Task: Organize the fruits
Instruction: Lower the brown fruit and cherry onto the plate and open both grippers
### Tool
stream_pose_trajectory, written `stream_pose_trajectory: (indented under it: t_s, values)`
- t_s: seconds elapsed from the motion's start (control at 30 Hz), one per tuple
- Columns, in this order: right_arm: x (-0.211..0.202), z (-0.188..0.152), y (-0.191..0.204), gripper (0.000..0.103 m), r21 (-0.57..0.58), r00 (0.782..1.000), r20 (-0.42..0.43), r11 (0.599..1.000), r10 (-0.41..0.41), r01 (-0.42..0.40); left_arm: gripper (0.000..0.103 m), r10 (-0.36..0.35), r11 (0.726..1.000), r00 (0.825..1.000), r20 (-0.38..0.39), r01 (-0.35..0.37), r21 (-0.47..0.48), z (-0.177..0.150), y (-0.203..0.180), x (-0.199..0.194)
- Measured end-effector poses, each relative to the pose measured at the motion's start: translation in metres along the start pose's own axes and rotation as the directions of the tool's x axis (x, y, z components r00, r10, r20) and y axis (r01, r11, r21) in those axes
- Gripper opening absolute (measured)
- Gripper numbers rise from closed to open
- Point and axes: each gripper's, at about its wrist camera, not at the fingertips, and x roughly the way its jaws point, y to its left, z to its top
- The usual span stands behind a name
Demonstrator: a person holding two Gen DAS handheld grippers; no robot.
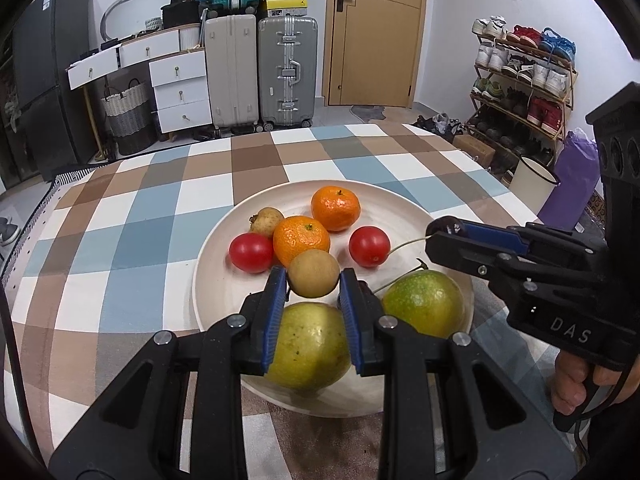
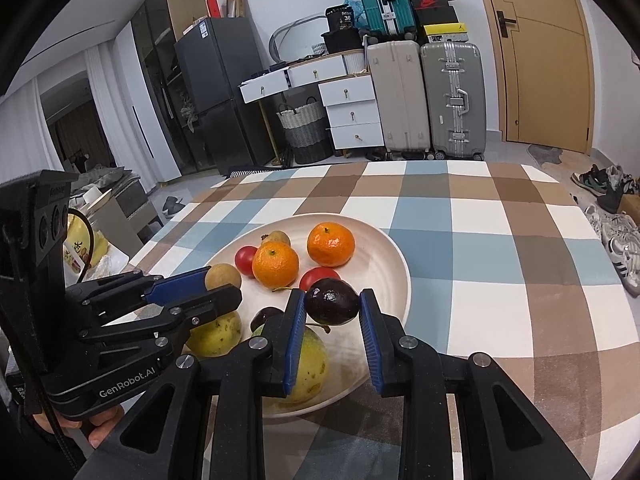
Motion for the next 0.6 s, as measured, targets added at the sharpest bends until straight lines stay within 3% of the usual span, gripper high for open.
stream_pose_trajectory:
  t_s: [0.13, 0.33, 0.43, 0.5, 0.6]
  values:
    - [-0.001, 0.000, 0.003, 0.028, -0.013, 1.000, 0.004, 1.000, 0.000, 0.000, 0.024, -0.003, 1.000, 1.000, 0.006, 0.003, -0.012, -0.001, 0.000, -0.002]
    - [-0.006, -0.002, 0.004, 0.039, -0.014, 1.000, 0.027, 1.000, 0.010, -0.010, 0.027, -0.014, 0.999, 1.000, 0.002, 0.014, -0.039, -0.001, 0.005, -0.004]
    - [-0.006, -0.002, 0.005, 0.047, -0.018, 1.000, 0.022, 1.000, 0.006, -0.006, 0.043, -0.006, 0.999, 1.000, 0.011, 0.007, -0.043, -0.003, 0.006, -0.008]
    - [-0.008, -0.003, 0.006, 0.050, -0.026, 1.000, 0.031, 1.000, 0.007, -0.006, 0.061, 0.005, 0.999, 0.999, 0.031, -0.003, -0.039, -0.004, 0.006, -0.013]
    - [-0.011, -0.005, 0.010, 0.057, -0.048, 0.999, 0.035, 0.999, -0.008, 0.009, 0.075, 0.016, 0.999, 0.998, 0.067, -0.013, -0.042, -0.004, 0.007, -0.022]
